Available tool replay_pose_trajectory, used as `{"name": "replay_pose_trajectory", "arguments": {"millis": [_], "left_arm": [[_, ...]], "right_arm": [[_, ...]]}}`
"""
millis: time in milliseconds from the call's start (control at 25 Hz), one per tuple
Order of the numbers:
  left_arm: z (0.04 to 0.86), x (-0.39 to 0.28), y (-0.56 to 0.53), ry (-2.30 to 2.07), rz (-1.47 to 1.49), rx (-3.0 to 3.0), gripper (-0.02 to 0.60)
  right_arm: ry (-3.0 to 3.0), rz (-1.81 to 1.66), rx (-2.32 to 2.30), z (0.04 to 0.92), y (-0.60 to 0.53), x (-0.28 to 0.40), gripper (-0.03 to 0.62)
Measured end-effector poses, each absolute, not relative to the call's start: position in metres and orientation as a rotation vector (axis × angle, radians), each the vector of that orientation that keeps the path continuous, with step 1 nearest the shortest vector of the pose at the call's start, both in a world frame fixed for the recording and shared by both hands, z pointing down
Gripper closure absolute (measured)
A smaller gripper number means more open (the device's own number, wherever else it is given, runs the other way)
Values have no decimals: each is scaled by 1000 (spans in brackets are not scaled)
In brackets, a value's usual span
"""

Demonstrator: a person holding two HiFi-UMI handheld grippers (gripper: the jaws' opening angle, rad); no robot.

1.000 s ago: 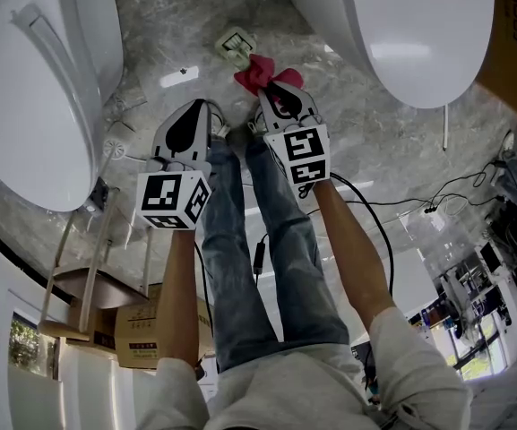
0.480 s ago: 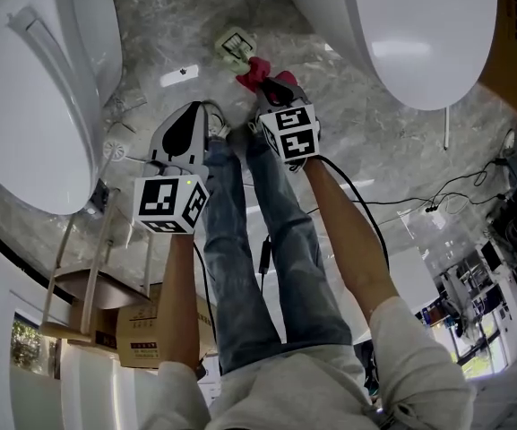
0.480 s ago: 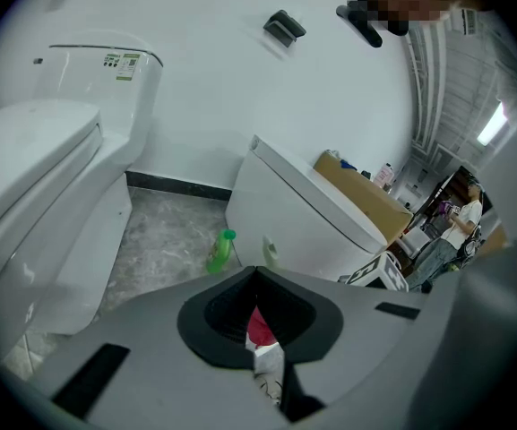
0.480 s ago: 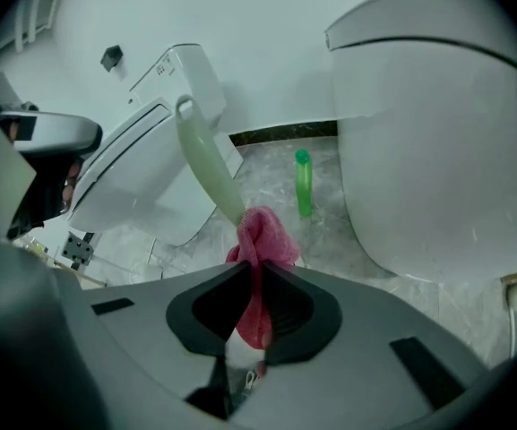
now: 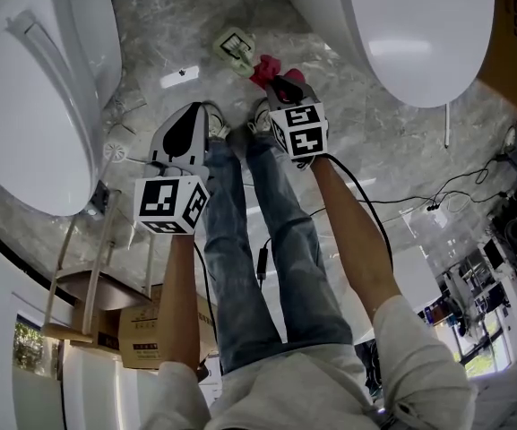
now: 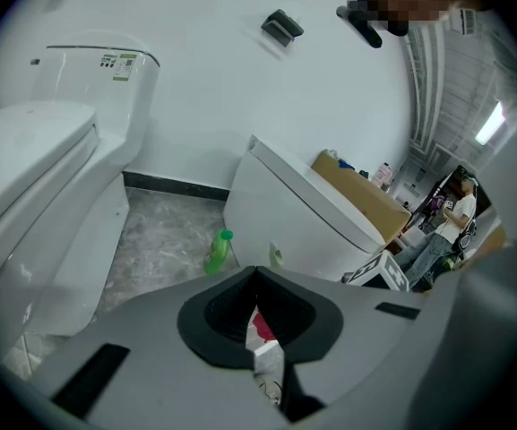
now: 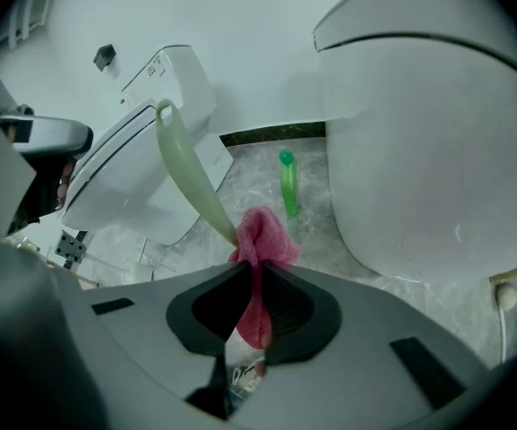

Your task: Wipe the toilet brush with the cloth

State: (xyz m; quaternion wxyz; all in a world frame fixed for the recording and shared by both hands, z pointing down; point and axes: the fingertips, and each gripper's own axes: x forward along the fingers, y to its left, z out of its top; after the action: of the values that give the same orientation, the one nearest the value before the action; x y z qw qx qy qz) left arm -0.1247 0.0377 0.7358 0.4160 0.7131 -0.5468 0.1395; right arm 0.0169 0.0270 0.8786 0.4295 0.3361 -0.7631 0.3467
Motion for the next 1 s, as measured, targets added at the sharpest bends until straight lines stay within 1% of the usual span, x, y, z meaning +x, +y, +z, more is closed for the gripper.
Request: {"name": "replay_pose_trajectory", "arguments": {"millis": [360,560,800,1000], "left_arm": [[732,-117,34,-1368,344,1809,561],[730,-115,34,-1373,335,1809,561],[726,-117,33,-1378,332,1818,561],[725,-121,37,-1384,336,1813,561]], "right_arm": [[-2087,749,979,784,5,25,534],[-2183,722,970,729,25,14,534],[-2257,723,964,708,24,-22,534],[-2277,702,1000,707,6,-23,534]]}}
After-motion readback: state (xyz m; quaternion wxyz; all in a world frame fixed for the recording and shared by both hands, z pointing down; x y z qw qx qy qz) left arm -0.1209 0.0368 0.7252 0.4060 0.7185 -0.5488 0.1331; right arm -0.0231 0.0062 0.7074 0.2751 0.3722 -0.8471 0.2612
